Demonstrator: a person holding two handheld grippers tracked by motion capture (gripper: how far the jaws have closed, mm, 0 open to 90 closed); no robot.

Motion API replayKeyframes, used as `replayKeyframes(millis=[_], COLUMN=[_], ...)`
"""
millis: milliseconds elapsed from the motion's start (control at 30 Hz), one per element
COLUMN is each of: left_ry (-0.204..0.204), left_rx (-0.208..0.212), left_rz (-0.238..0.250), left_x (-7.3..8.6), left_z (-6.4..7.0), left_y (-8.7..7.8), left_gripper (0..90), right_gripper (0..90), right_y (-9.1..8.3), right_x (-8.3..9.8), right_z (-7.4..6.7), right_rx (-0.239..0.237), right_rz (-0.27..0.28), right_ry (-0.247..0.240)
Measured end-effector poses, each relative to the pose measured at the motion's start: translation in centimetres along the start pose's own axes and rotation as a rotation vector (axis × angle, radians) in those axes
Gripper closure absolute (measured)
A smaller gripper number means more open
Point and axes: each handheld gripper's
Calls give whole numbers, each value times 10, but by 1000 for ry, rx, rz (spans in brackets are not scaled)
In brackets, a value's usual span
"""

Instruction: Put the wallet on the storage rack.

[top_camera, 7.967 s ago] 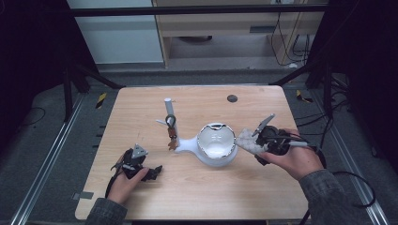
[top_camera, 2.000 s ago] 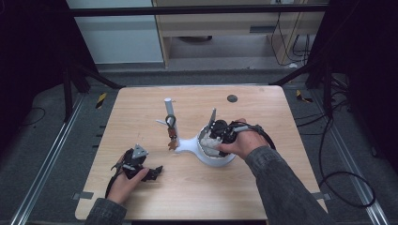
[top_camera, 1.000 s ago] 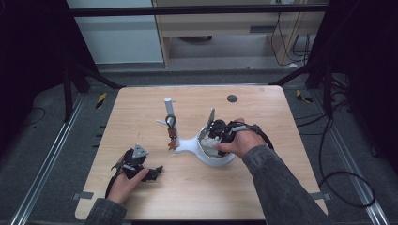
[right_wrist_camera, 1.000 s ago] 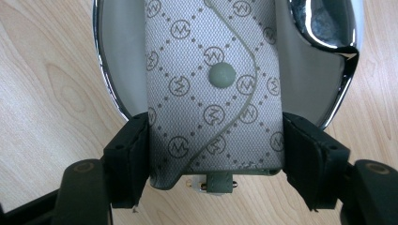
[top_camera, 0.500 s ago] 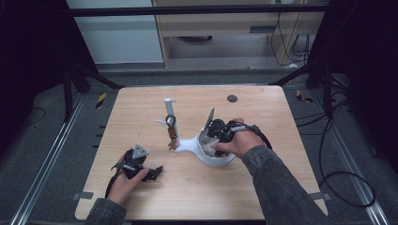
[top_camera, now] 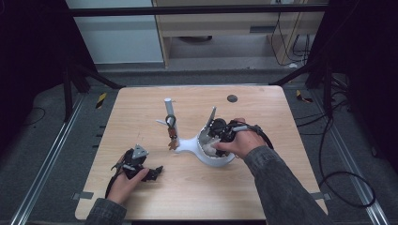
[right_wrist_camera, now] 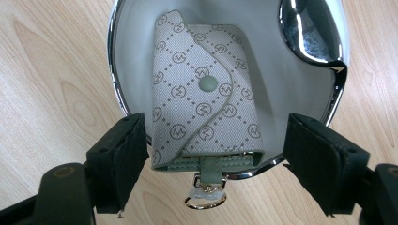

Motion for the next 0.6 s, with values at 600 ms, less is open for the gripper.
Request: replayKeyframes(millis=[600], left_ry=[0], left_rx=[0], left_rz=[0], left_x=[0], left_z=[0], left_y=[0], left_gripper=[0], right_gripper=[198], right_y=[-14], right_x=[9], right_z=[0], right_rx=[16], right_rz=[72], right_ry=[9])
Point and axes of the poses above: each handheld gripper's, and its own axes: y roughly forward along the jaws, x roughly out of its underside, z roughly to its right, and after that the axes turned 1 degree about -y, right-handed
